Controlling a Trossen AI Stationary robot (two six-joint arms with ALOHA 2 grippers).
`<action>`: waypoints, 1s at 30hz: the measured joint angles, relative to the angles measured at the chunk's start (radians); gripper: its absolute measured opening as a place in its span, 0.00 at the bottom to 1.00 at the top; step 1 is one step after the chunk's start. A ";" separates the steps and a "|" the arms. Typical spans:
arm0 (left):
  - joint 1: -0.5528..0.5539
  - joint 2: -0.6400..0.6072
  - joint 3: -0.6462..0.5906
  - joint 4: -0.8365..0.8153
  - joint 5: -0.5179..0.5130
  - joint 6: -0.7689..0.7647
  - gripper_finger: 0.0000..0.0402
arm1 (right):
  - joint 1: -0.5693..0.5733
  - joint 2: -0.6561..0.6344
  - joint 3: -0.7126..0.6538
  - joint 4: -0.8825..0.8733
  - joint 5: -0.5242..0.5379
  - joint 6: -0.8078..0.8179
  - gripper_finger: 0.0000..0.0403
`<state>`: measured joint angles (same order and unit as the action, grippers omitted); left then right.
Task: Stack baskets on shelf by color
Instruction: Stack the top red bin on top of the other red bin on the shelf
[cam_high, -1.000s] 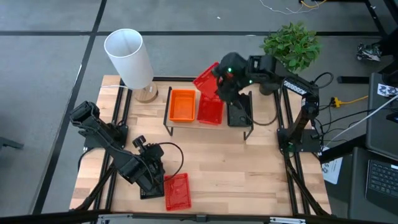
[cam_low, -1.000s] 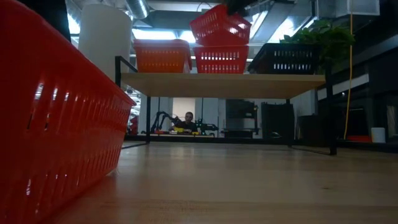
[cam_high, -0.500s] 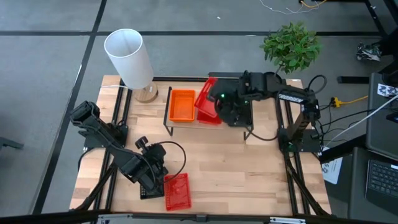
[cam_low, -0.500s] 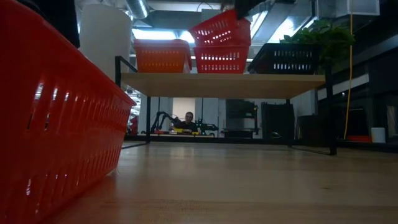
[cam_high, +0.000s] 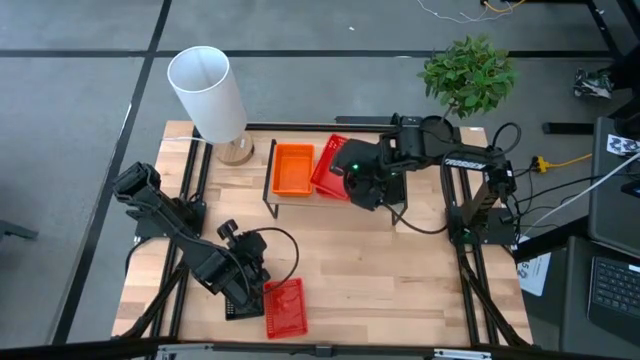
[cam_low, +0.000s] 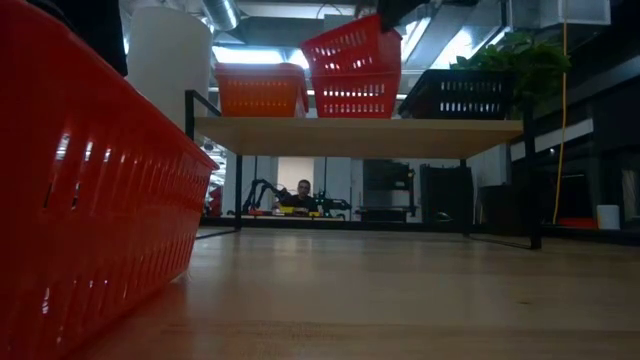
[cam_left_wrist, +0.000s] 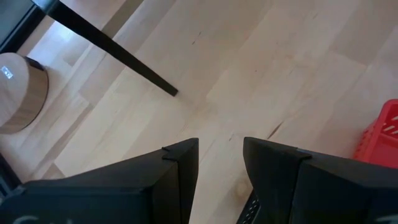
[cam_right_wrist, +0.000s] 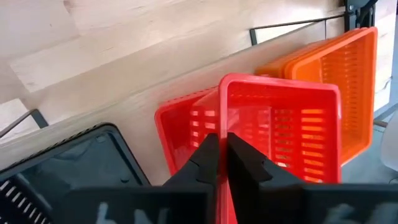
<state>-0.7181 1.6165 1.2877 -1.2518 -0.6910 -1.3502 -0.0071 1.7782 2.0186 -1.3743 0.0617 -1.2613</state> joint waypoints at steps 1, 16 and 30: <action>0.000 0.000 0.000 0.000 0.000 0.000 0.30 | 0.000 0.000 0.000 0.000 0.000 0.001 0.06; 0.000 0.000 0.000 0.000 0.001 0.000 0.30 | 0.000 0.000 0.000 -0.005 0.031 0.005 0.10; 0.000 0.000 0.000 0.000 0.001 0.005 0.30 | 0.051 0.003 0.000 0.086 0.021 0.691 0.11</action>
<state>-0.7181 1.6165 1.2877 -1.2518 -0.6903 -1.3456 0.0442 1.7814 2.0189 -1.2887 0.0826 -0.5708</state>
